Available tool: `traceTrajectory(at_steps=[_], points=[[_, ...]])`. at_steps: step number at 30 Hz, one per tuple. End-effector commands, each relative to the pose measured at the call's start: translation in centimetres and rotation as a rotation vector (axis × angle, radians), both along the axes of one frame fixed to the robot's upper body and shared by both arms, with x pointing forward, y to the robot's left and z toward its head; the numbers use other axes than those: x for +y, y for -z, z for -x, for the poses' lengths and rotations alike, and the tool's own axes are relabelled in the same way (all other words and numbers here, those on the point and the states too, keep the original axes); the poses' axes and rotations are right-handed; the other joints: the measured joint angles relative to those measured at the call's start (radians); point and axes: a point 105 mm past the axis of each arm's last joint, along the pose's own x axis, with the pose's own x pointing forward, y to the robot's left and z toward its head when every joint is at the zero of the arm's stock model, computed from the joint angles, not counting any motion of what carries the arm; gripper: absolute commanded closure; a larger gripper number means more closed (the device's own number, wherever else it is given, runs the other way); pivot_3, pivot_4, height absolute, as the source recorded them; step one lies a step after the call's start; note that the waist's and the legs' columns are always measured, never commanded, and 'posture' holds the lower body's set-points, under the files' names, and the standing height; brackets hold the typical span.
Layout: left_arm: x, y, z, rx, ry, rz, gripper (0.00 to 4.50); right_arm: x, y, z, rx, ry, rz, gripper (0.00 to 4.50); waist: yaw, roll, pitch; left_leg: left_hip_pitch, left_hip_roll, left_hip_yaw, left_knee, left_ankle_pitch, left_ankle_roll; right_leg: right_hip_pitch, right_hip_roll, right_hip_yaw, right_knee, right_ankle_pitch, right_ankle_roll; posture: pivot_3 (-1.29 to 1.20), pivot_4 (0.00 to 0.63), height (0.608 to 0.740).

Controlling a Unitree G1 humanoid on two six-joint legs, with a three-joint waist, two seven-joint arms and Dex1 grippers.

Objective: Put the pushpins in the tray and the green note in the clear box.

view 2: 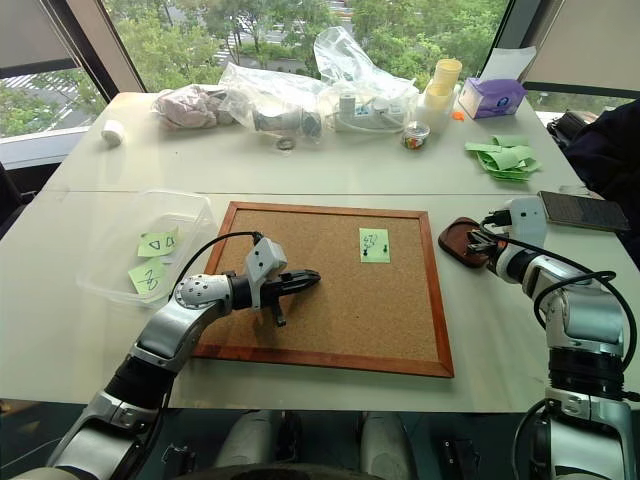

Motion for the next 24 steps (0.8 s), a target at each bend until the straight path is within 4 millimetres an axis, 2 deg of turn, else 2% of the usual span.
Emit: traceTrajectory(at_steps=[1,3,5,8,12,16,20,23,24], points=[[0.7,3.0,1.0,0.1,0.005,-0.08,4.5,0.1,-1.4,-0.2,-0.054,-0.01,0.006,2.05,0.0,0.0,0.0,0.0,0.0,0.0,0.0,0.0,0.0,0.0,0.0,0.0,0.0,0.0,0.0,0.0,0.15,0.74],[0.7,3.0,1.0,0.102,0.006,-0.082,4.5,0.1,-1.5,-0.3,-0.059,-0.011,0.011,0.93,0.0,0.0,0.0,0.0,0.0,0.0,0.0,0.0,0.0,0.0,0.0,0.0,0.0,0.0,0.0,0.0,0.15,0.74],[0.7,2.9,1.0,0.101,0.006,-0.081,4.5,0.1,-1.8,-0.3,-0.07,-0.012,0.009,0.02,0.0,0.0,0.0,0.0,0.0,0.0,0.0,0.0,0.0,0.0,0.0,0.0,0.0,0.0,0.0,0.0,0.15,0.74],[0.8,2.9,1.0,0.101,0.004,-0.083,4.5,0.6,-2.8,-0.3,-0.095,-0.036,0.01,0.02,-0.001,0.0,0.0,0.0,0.0,0.0,0.0,0.0,0.0,0.0,0.0,0.0,0.0,0.0,0.0,0.0,0.15,0.74],[0.9,2.9,1.0,0.103,0.001,-0.085,4.5,6.0,-4.7,0.7,-0.136,-0.276,0.01,0.02,-0.004,0.001,-0.001,0.0,0.001,0.0,-0.001,0.0,0.0,-0.001,0.0,0.0,0.0,0.0,0.0,0.0,0.15,0.74],[0.9,2.9,0.9,0.101,0.002,-0.086,4.5,10.7,-4.7,1.8,-0.141,-0.463,-0.012,0.02,-0.002,0.001,-0.001,0.0,0.001,-0.001,-0.001,0.0,0.0,0.0,0.0,0.0,0.0,0.0,0.0,0.0,0.15,0.74],[0.8,2.9,0.9,0.1,0.002,-0.084,4.5,12.6,-3.7,1.7,-0.116,-0.51,-0.028,0.02,0.0,0.001,-0.001,0.0,0.001,-0.001,-0.001,-0.001,0.001,0.0,0.0,0.0,0.0,0.0,0.0,0.0,0.15,0.74],[0.8,2.8,0.9,0.098,0.001,-0.084,4.5,13.2,-2.6,1.3,-0.089,-0.508,0.003,0.78,-0.001,0.001,-0.001,0.0,0.001,-0.001,-0.001,-0.001,0.001,-0.001,0.0,0.0,0.0,0.0,0.0,0.0,0.15,0.74],[0.8,2.8,0.9,0.097,0.001,-0.084,4.5,13.2,-2.3,1.2,-0.083,-0.504,0.01,1.3,-0.001,0.001,-0.001,0.0,0.0,-0.001,0.0,-0.001,0.001,-0.001,0.0,0.0,0.0,0.0,0.0,0.0,0.15,0.74]])
